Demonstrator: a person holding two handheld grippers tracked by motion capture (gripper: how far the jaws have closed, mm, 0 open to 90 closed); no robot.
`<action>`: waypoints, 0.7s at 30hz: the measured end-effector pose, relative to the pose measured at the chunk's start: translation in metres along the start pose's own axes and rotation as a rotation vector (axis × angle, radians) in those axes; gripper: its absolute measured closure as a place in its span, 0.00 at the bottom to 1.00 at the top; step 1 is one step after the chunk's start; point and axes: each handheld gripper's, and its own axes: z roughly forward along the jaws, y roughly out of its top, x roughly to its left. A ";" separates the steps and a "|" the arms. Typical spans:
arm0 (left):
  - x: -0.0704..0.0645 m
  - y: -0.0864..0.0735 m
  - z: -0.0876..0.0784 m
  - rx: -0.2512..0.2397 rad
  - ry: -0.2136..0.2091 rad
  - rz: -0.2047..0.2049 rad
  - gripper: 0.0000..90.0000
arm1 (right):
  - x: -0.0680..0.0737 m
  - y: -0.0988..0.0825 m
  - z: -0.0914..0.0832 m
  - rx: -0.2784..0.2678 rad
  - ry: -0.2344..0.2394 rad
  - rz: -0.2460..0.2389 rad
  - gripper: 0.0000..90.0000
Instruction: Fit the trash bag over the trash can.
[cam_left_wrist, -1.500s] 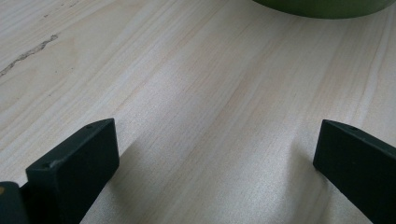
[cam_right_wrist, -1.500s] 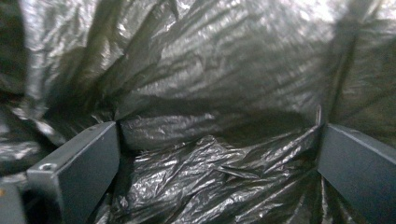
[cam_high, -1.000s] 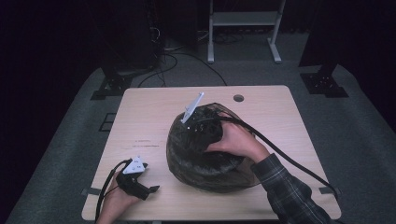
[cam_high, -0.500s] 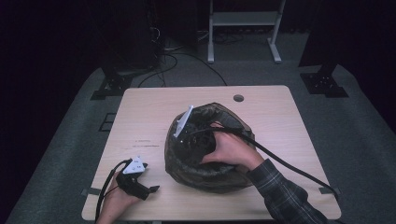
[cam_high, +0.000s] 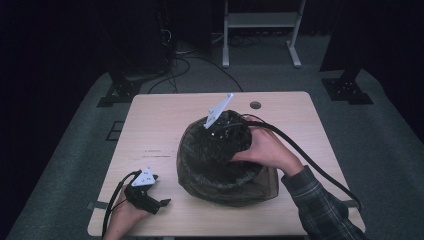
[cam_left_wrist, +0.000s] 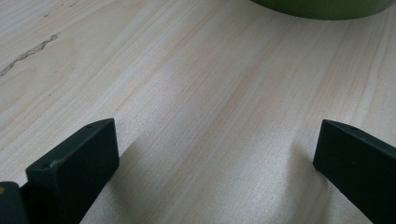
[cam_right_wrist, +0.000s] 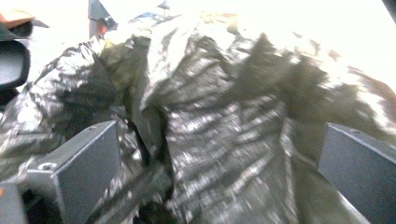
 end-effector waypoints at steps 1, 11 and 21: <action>0.000 0.000 0.000 0.000 0.000 0.000 0.00 | -0.001 -0.002 -0.005 -0.009 -0.016 0.004 0.00; 0.000 0.000 0.000 0.000 0.000 0.000 0.00 | -0.015 -0.049 -0.045 -0.114 -0.051 0.095 0.00; 0.000 0.000 0.000 0.000 0.000 0.001 0.00 | -0.021 -0.099 -0.073 -0.172 -0.090 0.171 0.00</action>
